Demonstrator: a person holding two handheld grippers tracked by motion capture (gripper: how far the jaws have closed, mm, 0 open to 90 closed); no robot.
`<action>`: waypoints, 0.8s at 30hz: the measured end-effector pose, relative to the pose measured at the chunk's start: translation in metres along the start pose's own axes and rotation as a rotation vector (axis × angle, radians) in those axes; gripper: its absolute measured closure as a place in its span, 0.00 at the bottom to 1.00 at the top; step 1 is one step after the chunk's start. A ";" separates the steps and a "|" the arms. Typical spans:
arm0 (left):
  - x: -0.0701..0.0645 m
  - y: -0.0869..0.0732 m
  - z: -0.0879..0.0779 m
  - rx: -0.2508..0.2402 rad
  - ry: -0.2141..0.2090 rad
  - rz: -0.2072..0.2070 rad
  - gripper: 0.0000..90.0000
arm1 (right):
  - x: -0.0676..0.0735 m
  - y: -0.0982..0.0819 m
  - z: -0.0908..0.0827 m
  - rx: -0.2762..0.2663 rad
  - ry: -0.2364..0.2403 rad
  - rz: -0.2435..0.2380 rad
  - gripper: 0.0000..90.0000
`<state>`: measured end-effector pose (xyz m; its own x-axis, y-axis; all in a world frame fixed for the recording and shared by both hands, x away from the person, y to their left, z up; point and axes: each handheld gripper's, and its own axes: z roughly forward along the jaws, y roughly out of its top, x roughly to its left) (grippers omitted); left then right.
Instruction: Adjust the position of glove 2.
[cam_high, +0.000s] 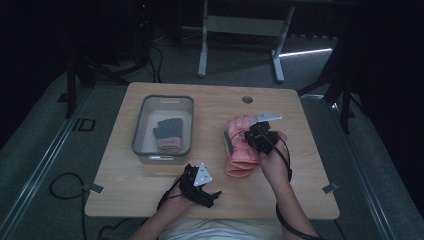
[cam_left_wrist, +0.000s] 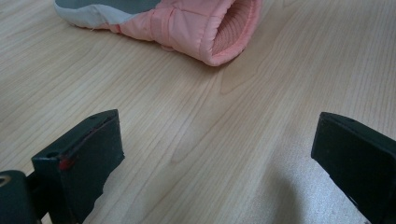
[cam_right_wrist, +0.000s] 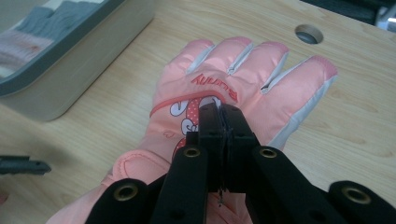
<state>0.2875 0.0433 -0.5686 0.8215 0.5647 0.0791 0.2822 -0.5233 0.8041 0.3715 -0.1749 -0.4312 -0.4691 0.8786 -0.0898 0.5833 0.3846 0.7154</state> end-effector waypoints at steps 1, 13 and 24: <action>0.000 0.000 0.000 0.005 0.000 0.002 0.02 | 0.000 -0.001 0.002 -0.001 -0.010 0.001 0.98; -0.001 0.000 0.001 0.009 0.002 0.008 0.02 | 0.002 -0.016 0.038 0.075 0.026 0.021 0.98; -0.002 0.000 0.002 0.014 -0.001 0.009 0.02 | 0.001 -0.026 0.056 0.091 0.063 0.000 0.96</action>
<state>0.2867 0.0410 -0.5695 0.8245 0.5594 0.0856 0.2818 -0.5369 0.7952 0.3934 -0.1682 -0.4883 -0.5084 0.8600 -0.0440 0.6399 0.4115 0.6490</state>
